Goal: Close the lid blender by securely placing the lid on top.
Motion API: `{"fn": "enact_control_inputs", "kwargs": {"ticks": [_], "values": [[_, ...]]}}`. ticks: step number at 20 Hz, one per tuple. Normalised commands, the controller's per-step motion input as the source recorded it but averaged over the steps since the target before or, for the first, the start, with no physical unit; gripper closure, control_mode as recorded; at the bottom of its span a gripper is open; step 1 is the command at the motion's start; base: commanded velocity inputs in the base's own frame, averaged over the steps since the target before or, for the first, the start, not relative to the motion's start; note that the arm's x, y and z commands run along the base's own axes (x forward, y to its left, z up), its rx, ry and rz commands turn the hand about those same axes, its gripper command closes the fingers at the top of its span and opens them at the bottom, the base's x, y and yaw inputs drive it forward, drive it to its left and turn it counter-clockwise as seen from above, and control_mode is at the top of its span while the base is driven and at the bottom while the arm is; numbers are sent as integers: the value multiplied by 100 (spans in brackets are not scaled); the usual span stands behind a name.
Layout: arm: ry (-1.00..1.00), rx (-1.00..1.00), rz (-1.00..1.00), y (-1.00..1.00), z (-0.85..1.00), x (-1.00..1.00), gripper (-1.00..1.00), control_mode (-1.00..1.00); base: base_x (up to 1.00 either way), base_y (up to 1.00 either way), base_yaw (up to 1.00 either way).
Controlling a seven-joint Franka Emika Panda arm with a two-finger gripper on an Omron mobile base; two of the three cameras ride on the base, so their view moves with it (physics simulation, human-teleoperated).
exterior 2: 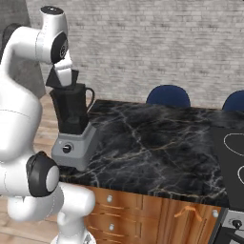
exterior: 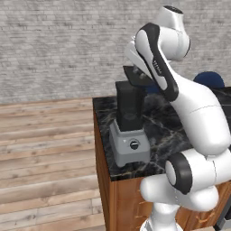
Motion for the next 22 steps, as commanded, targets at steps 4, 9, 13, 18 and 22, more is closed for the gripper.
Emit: {"fn": "enact_control_inputs", "kwargs": {"ticks": [4, 9, 13, 18, 22], "values": [[13, -3, 0, 0, -14, 36, 100, -100, 0, 0, 0], [6, -12, -5, 3, -5, 7, 100, -100, 0, 0, 0], [7, -14, -6, 12, 0, 1, 100, -100, 0, 0, 0], [8, -9, -8, 17, -2, 2, 100, -100, 0, 0, 0], [2, 0, -7, 6, -2, 6, 100, -100, 0, 0, 0]]}}
